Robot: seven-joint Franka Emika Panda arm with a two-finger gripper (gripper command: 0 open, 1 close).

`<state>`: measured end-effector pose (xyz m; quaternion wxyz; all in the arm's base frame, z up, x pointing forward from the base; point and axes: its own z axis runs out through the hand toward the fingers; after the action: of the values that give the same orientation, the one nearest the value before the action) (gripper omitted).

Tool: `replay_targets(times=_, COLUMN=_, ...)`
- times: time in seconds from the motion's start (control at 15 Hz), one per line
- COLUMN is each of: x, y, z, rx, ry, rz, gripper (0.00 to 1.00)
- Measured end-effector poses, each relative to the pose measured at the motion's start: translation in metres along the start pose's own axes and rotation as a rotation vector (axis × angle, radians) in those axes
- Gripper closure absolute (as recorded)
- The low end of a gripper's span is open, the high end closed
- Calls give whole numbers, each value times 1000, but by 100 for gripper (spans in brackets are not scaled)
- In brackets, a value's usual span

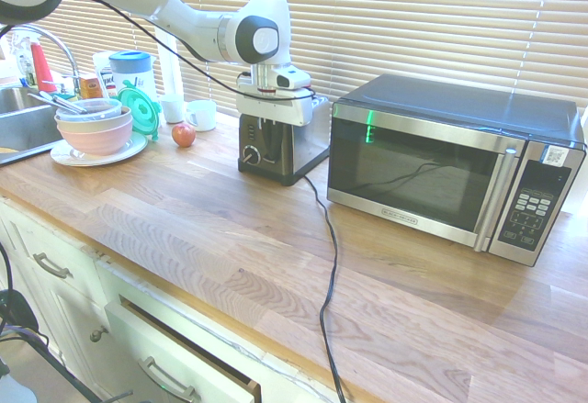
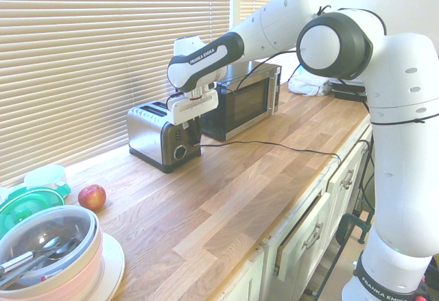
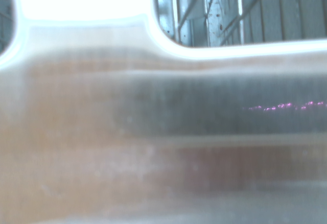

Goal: Press the toaster

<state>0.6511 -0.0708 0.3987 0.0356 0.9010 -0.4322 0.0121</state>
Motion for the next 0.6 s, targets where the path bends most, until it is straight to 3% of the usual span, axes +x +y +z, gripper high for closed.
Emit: replay_targets(times=0.6, x=-4, y=-3, z=-3, rx=3, ry=2, rz=-7, gripper=100)
